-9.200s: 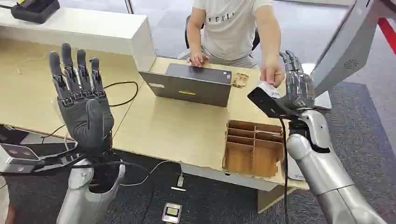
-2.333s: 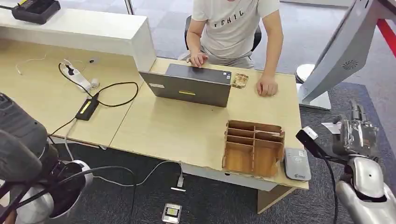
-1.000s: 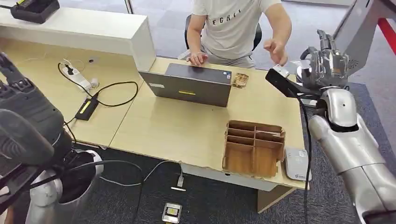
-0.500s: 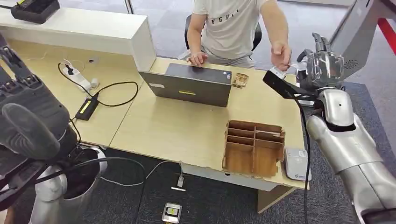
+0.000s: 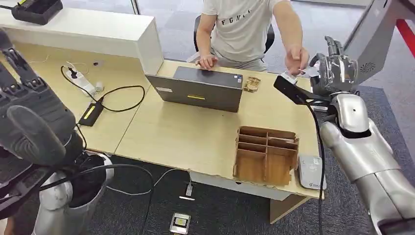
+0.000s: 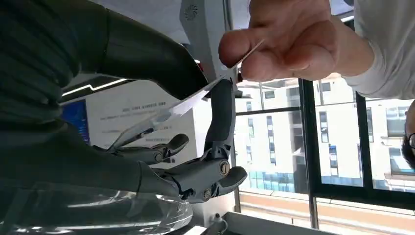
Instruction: Pass the card to the sensor for recognition and then transmit it.
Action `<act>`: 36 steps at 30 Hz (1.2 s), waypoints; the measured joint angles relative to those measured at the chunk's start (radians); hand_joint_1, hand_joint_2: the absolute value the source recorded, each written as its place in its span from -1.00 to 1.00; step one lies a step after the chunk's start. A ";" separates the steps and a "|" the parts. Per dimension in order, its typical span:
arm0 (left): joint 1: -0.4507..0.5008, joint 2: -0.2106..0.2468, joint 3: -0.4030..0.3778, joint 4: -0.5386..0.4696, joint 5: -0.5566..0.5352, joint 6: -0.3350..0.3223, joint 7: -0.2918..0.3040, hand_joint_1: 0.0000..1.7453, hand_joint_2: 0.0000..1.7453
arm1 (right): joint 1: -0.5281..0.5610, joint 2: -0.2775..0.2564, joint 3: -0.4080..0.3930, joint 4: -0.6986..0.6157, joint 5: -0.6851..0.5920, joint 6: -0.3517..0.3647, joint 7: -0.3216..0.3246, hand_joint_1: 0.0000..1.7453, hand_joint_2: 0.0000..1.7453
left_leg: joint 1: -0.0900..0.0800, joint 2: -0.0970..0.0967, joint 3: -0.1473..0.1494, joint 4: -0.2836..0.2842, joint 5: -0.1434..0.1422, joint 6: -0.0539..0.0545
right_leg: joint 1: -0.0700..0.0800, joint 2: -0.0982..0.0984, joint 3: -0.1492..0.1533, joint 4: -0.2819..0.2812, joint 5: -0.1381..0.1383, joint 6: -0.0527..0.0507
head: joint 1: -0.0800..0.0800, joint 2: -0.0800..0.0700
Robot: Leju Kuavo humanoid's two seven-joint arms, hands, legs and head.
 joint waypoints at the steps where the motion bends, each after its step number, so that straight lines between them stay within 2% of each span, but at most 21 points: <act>1: -0.002 0.000 0.000 0.000 0.002 0.002 0.000 -1.00 1.00 | 0.000 0.000 0.002 0.000 0.000 -0.001 -0.001 1.00 1.00 | 0.000 0.000 0.000 0.000 0.000 0.000 | 0.000 0.000 0.000 0.000 0.000 0.000 | 0.000 0.000; 8: -0.012 -0.001 -0.001 0.005 0.007 0.006 0.000 -1.00 1.00 | 0.000 0.000 0.012 0.000 -0.003 -0.003 -0.003 1.00 1.00 | 0.000 0.000 0.000 0.000 0.000 0.000 | 0.000 0.000 0.000 0.000 0.000 0.000 | 0.000 0.000; 9: -0.013 -0.001 -0.001 0.006 0.007 0.006 0.000 -1.00 1.00 | 0.000 0.000 0.013 0.000 -0.003 -0.002 -0.003 0.22 1.00 | 0.000 0.000 0.000 0.000 0.000 0.000 | 0.000 0.000 0.000 0.000 0.000 0.000 | 0.000 0.000; 10: -0.013 -0.002 -0.001 0.006 0.008 0.006 0.000 -1.00 1.00 | 0.000 -0.001 0.014 0.000 -0.003 -0.002 -0.003 -1.00 1.00 | 0.000 0.000 0.000 0.000 0.000 0.000 | 0.000 0.000 0.000 0.000 0.000 0.000 | 0.000 0.000; 20: -0.014 -0.013 -0.001 0.012 0.001 0.001 0.000 -1.00 1.00 | 0.011 -0.019 0.024 -0.006 -0.003 -0.023 0.021 -1.00 1.00 | 0.000 0.000 0.000 0.000 0.000 0.000 | 0.000 0.000 0.000 0.000 0.000 0.000 | 0.000 0.000; 28: 0.001 -0.016 0.002 0.015 -0.009 0.014 0.000 -1.00 1.00 | 0.068 -0.077 0.013 -0.102 -0.025 -0.046 0.027 -1.00 1.00 | 0.000 0.000 0.000 0.000 0.000 0.000 | 0.000 0.000 0.000 0.000 0.000 0.000 | 0.000 0.000; 32: 0.028 -0.016 0.008 0.013 -0.024 0.032 0.000 -1.00 1.00 | 0.165 -0.110 -0.025 -0.227 -0.172 -0.032 0.008 -1.00 1.00 | 0.000 0.000 0.000 0.000 0.000 0.000 | 0.000 0.000 0.000 0.000 0.000 0.000 | 0.000 0.000; 33: 0.039 -0.015 0.011 0.013 -0.029 0.032 -0.001 -1.00 1.00 | 0.206 -0.117 -0.043 -0.285 -0.286 -0.011 -0.023 -1.00 1.00 | 0.000 0.000 0.000 0.000 0.000 0.000 | 0.000 0.000 0.000 0.000 0.000 0.000 | 0.000 0.000; 36: 0.060 -0.011 0.019 0.011 -0.039 0.035 -0.002 -1.00 1.00 | 0.301 -0.136 -0.086 -0.407 -0.484 0.054 -0.083 -1.00 1.00 | 0.000 0.000 0.000 0.000 -0.001 0.000 | 0.000 0.000 0.000 0.000 0.000 0.000 | 0.000 0.000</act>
